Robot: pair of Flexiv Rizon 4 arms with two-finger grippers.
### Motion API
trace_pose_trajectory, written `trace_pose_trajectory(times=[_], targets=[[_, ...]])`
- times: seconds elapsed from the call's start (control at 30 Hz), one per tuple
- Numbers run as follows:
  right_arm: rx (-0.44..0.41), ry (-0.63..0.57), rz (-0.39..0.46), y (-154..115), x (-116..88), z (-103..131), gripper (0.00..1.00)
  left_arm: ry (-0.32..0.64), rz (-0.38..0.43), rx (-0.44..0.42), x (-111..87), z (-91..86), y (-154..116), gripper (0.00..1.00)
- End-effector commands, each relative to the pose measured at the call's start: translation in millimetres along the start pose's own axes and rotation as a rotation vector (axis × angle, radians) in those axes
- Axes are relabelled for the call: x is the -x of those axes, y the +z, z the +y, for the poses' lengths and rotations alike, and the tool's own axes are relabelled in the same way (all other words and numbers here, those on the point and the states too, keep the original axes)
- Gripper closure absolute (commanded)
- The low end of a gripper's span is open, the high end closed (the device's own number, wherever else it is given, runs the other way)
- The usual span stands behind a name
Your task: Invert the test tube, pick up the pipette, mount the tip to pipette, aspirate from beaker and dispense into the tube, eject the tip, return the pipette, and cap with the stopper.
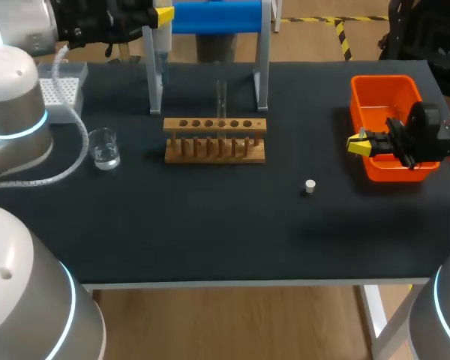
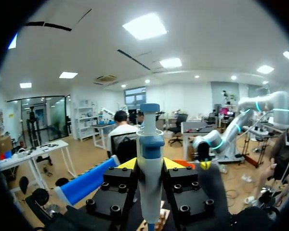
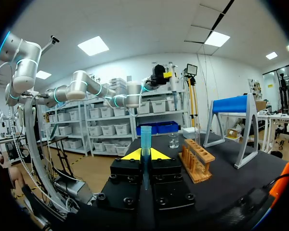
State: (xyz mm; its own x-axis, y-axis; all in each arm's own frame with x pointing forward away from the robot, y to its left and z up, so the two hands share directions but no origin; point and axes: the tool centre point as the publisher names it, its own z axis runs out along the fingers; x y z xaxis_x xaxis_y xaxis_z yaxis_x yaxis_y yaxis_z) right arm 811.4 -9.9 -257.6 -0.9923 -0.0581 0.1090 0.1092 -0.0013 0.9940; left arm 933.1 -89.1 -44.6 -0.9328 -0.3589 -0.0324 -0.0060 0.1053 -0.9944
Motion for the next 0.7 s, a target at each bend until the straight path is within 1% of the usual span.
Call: trace_pose_trajectory(times=[0.03,0.17,0.37,0.7], targets=[[-0.002,-0.001,-0.002,0,-1,1,1.0,-0.01,0.1,0.002,-12.7,2.0,3,1.0],[-0.002,-0.001,-0.002,0,-1,1,1.0,-0.017,0.149,0.0,-33.4,-0.1,16,1.0],[-0.002,-0.001,-0.002,0,-1,1,1.0,-0.04,0.185,-0.022,-60.9,-0.5,40,1.0],[-0.002,-0.001,-0.002,0,-1,1,1.0,-0.023,0.164,-0.058,-94.9,-8.6,64,1.0]])
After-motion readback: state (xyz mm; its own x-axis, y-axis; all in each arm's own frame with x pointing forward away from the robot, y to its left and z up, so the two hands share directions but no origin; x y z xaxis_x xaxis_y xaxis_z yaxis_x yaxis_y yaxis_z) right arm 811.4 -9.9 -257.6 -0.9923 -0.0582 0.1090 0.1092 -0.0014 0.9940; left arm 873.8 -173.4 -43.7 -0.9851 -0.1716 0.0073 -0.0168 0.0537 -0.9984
